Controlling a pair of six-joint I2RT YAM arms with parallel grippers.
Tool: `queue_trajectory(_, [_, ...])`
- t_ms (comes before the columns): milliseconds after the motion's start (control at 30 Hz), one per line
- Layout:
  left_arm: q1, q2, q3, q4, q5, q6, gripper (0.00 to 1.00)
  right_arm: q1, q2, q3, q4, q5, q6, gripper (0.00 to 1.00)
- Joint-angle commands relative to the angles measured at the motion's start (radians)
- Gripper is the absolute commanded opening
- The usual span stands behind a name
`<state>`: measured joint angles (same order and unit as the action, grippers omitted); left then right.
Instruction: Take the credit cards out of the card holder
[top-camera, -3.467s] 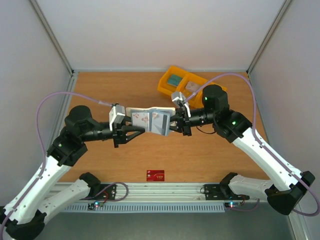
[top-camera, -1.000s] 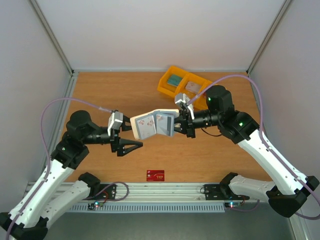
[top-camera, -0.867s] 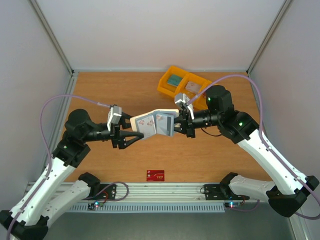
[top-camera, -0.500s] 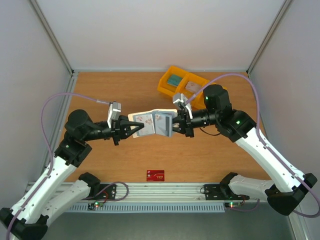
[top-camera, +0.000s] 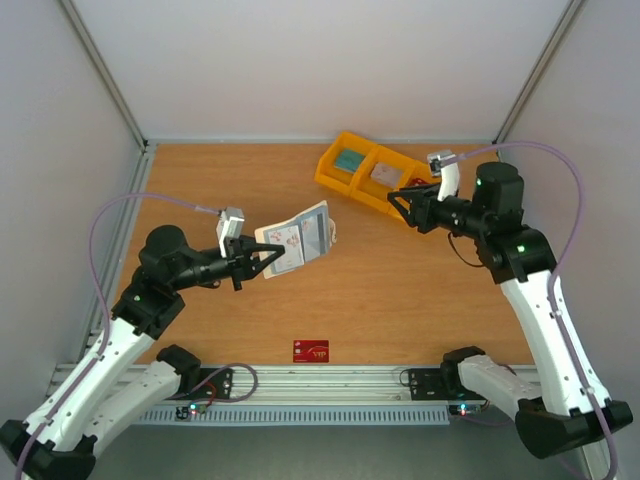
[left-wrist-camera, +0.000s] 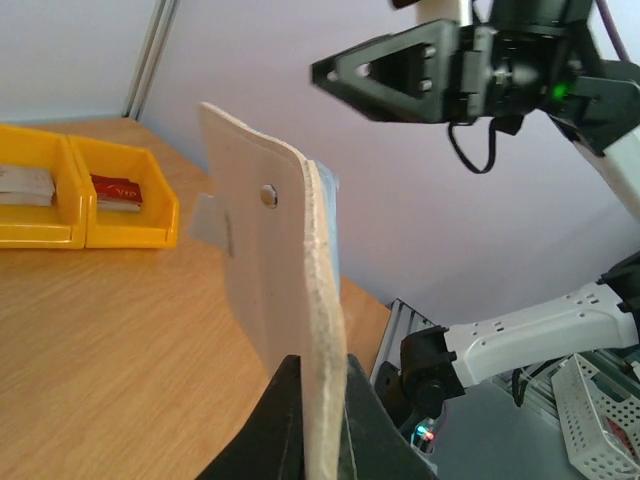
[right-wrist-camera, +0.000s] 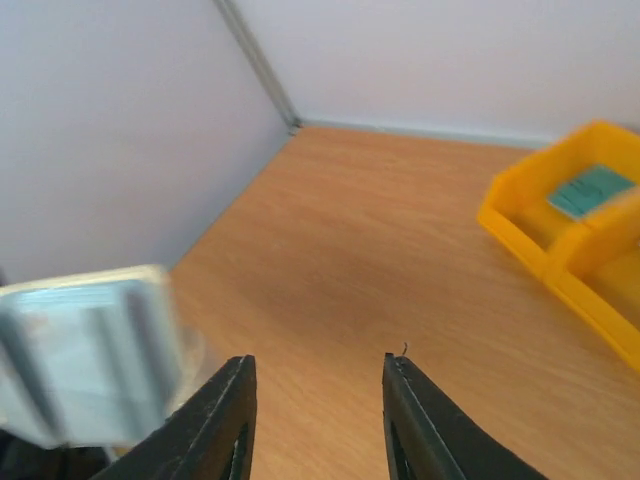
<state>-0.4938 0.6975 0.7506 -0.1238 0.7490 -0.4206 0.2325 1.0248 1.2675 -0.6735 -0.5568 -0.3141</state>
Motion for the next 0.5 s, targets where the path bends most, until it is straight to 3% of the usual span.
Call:
queue_trajectory(0, [0.004, -0.021, -0.008, 0.044, -0.022, -0.012, 0.0, 0.048, -0.079, -0.032, 0.217, -0.226, 0.133, 0.31])
queue_trajectory(133, [0.004, -0.02, -0.01, 0.027, -0.036, 0.007, 0.0, 0.286, -0.075, -0.104, 0.512, -0.435, 0.176, 0.3])
queue_trajectory(233, [0.004, -0.013, -0.014, 0.065, -0.003, -0.003, 0.0, 0.423, 0.048, -0.059, 0.464, -0.446, 0.136, 0.25])
queue_trajectory(467, [0.005, -0.009, -0.016, 0.113, 0.117, -0.002, 0.0, 0.45, 0.182, -0.037, 0.438, -0.424, 0.133, 0.19])
